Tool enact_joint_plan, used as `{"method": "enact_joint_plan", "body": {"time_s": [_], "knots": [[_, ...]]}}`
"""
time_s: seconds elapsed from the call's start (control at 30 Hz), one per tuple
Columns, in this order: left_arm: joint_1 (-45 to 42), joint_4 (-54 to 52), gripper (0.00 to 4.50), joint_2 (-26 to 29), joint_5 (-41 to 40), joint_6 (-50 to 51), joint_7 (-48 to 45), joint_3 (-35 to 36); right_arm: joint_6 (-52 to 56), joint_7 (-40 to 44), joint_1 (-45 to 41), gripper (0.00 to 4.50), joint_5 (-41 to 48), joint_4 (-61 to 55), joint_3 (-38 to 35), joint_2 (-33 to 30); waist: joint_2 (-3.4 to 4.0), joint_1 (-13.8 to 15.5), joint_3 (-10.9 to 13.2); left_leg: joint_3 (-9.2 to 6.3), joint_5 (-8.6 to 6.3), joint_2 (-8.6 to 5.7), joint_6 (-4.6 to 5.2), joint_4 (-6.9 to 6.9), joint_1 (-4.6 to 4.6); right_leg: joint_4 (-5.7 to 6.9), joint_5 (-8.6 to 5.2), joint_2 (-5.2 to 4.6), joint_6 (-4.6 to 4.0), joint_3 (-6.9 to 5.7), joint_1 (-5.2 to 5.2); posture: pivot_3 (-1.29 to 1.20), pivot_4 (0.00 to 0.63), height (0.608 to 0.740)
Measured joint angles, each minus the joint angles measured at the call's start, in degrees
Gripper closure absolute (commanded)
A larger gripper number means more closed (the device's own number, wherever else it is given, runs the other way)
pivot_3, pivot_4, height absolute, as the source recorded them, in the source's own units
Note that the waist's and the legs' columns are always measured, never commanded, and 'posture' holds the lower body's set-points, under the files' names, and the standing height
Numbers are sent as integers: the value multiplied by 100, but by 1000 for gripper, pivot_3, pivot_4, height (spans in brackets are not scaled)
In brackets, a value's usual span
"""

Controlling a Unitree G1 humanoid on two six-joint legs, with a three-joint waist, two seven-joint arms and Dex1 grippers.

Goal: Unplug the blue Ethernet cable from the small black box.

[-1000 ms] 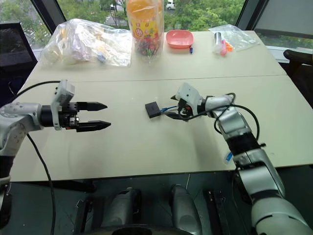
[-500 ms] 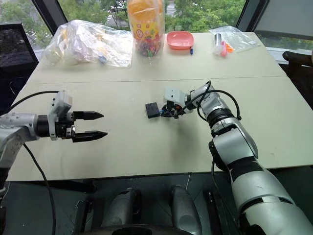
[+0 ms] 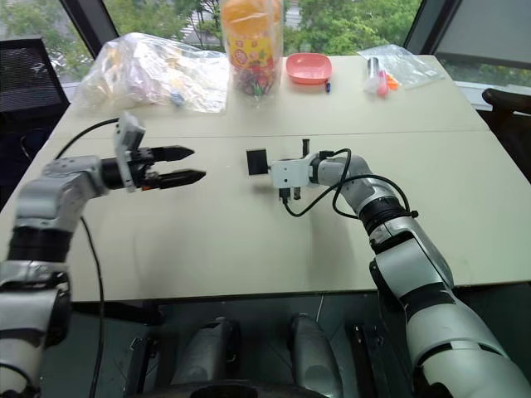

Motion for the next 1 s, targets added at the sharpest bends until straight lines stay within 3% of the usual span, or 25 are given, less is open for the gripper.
{"method": "enact_joint_plan", "body": {"time_s": [0.27,0.57,0.6,0.87,0.97,1.0], "knots": [[-1610,2974,12,-1071,234,-502,-62,192,533,-569,863,4468,-151,-1768,-335,-313,-3,12,2,-5,-6,1,11,-4,-7,-12,-2,8,15,-3,1,0,150,740],[-2185,4064,12,-1512,458,-1070,-174,448,990,-360,1110,4468,-149,-2271,-341,-283,-4,24,2,-7,-6,1,11,-3,-6,-11,-2,9,15,-2,3,0,150,740],[-2201,4130,580,-1550,478,-1086,-179,468,1012,-339,1127,4500,-150,-2292,-331,-282,-4,24,2,-7,-6,1,11,-3,-6,-11,-2,9,14,-2,3,0,150,740],[-2323,4328,3782,-1769,543,-1146,-392,715,1259,-196,1224,4500,-148,-2534,-308,-210,-4,20,2,-8,-6,1,11,-3,-6,-10,-2,9,15,-2,2,0,150,740],[-2329,4334,3972,-1779,602,-1151,-484,776,1290,-171,1231,4500,-142,-2568,-312,-207,-4,17,3,-8,-6,1,11,-3,-6,-10,-2,9,15,-2,2,0,150,740],[-2329,4333,3972,-1774,621,-1156,-507,780,1311,-140,1237,4069,-121,-2593,-313,-206,-5,18,3,-8,-6,1,11,-3,-6,-10,-2,9,15,-2,2,0,150,740]]}}
